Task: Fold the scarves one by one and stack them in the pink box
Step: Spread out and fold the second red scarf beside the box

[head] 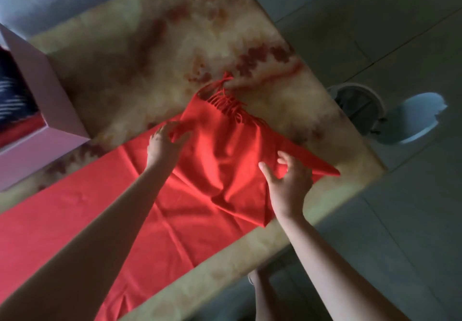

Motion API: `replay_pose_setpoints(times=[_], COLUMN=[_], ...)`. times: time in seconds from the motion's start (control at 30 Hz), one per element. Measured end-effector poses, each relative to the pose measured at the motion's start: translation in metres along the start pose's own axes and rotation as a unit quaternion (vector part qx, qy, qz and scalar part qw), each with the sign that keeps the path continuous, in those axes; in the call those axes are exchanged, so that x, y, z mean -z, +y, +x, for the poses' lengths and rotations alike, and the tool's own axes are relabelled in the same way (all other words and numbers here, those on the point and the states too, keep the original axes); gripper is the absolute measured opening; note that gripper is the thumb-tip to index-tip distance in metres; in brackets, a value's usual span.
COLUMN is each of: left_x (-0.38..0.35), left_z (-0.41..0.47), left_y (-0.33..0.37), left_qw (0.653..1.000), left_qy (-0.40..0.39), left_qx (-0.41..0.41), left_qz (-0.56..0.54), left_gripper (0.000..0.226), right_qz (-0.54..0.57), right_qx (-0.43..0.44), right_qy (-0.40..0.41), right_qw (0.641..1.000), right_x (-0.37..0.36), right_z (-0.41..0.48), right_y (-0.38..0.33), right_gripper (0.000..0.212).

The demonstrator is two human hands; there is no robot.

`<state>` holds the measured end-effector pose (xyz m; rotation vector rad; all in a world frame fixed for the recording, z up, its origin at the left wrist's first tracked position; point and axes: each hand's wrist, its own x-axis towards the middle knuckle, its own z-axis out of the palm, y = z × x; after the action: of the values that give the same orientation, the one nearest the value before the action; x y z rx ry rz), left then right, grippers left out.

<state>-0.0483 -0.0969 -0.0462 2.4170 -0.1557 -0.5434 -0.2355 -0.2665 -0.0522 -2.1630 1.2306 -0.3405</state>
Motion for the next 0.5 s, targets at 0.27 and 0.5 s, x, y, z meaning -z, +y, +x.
replay_pose_setpoints(times=[0.27, 0.5], left_x=[-0.022, -0.004], left_z=[0.023, 0.021], left_y=[0.031, 0.023], left_qw=[0.996, 0.989], left_qy=[0.046, 0.001], left_qx=[0.006, 0.107], left_qz=[0.080, -0.106], left_gripper=[0.040, 0.051], right_qz=[0.039, 0.077], right_qx=[-0.082, 0.202], right_qy=[-0.025, -0.107], right_qw=[0.996, 0.970], right_x=[-0.024, -0.016], right_z=[0.027, -0.058], right_y=[-0.037, -0.064], right_gripper=[0.014, 0.010])
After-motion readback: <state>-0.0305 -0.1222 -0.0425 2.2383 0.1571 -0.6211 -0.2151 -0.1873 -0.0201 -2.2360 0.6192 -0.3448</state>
